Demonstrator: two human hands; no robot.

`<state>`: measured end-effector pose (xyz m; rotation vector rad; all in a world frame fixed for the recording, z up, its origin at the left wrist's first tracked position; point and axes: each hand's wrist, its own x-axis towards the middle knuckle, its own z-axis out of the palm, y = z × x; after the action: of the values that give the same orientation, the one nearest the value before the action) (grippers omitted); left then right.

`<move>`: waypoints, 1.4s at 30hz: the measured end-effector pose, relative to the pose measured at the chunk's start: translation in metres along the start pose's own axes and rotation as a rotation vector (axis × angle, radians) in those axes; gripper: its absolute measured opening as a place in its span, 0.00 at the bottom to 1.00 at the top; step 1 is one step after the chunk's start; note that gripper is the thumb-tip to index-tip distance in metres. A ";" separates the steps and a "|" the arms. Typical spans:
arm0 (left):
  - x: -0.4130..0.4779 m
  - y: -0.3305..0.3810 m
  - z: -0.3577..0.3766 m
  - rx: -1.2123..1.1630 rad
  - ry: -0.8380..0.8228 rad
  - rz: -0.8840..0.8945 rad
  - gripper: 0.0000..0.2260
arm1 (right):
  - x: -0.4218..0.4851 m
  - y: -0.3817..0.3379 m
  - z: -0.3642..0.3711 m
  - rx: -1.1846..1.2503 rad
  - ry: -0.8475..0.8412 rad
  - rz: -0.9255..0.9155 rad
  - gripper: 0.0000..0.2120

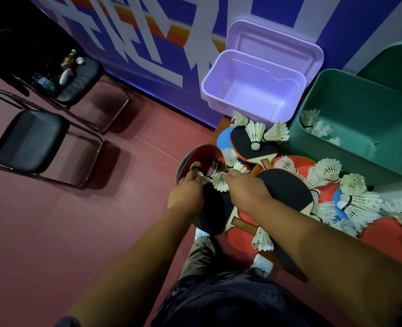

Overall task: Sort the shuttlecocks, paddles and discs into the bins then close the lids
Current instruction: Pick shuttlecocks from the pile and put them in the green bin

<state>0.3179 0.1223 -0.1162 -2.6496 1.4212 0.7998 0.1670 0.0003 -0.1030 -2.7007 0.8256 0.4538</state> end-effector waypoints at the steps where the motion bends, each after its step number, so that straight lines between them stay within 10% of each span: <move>1: -0.002 0.000 -0.001 -0.021 0.023 0.002 0.21 | 0.000 0.001 0.000 0.018 0.022 0.006 0.21; 28: -0.011 0.008 0.011 -0.066 0.081 -0.050 0.30 | -0.021 0.024 -0.001 0.284 0.145 0.025 0.11; 42: -0.013 0.035 -0.040 -0.387 0.362 0.133 0.06 | -0.038 0.048 -0.043 0.579 0.386 0.123 0.08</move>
<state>0.3016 0.1010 -0.0680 -3.1500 1.6877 0.6899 0.1183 -0.0345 -0.0578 -2.2197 1.0333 -0.2664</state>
